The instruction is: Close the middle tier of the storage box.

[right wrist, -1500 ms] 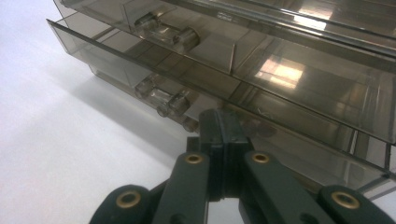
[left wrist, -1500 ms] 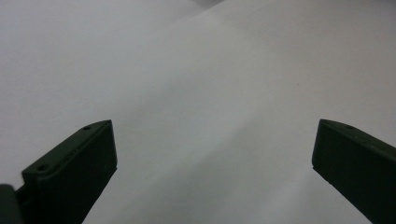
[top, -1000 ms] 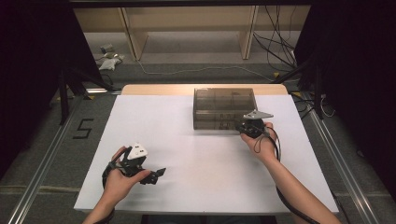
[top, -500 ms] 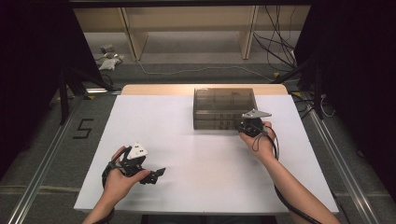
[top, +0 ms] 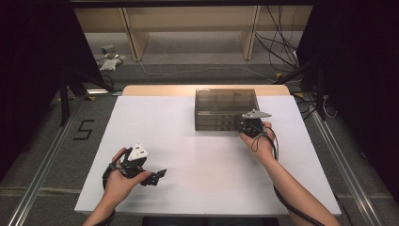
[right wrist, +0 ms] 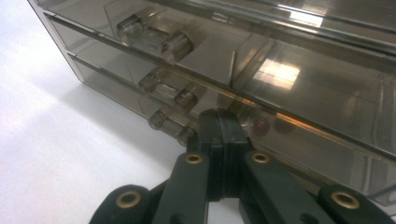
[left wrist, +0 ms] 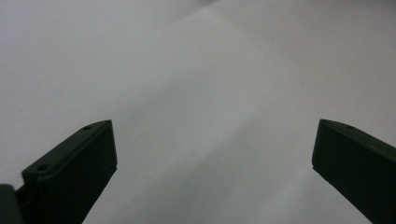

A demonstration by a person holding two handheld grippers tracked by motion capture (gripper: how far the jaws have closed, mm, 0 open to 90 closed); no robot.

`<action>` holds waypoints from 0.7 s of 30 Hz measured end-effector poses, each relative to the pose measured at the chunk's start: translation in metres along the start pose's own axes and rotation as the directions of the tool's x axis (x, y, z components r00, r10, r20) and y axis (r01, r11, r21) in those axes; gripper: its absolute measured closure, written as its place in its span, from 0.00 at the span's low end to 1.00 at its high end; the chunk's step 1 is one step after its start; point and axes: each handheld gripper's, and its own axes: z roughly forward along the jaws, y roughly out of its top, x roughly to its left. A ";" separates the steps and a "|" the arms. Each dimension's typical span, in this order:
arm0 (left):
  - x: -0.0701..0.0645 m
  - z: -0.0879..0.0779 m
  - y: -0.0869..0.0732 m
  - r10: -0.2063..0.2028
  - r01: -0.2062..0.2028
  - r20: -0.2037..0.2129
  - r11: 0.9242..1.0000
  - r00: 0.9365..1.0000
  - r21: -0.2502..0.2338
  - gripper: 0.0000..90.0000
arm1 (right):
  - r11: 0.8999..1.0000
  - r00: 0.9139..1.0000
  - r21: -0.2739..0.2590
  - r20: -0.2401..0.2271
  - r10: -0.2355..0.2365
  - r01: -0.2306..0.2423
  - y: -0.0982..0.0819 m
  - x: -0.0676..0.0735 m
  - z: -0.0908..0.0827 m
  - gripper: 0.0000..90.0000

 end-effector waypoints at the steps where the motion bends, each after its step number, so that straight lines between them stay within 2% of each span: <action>1: 0.000 0.000 0.000 0.000 0.000 0.000 1.000 1.000 0.000 0.00 | 1.000 1.000 0.000 0.000 0.001 -0.001 0.000 0.000 0.000 1.00; 10: 0.000 -0.001 0.000 -0.001 0.001 -0.001 1.000 1.000 -0.004 0.00 | 1.000 1.000 -0.011 -0.003 -0.008 0.008 0.001 0.004 -0.005 1.00; 16: -0.001 0.000 0.000 0.004 -0.004 -0.001 1.000 1.000 -0.003 0.00 | 0.998 1.000 -0.058 0.013 -0.015 0.016 0.007 0.002 -0.022 1.00; 21: -0.001 0.000 0.000 0.003 -0.003 -0.001 1.000 1.000 -0.001 0.00 | 0.997 1.000 -0.082 0.024 -0.008 0.010 0.012 -0.001 -0.024 1.00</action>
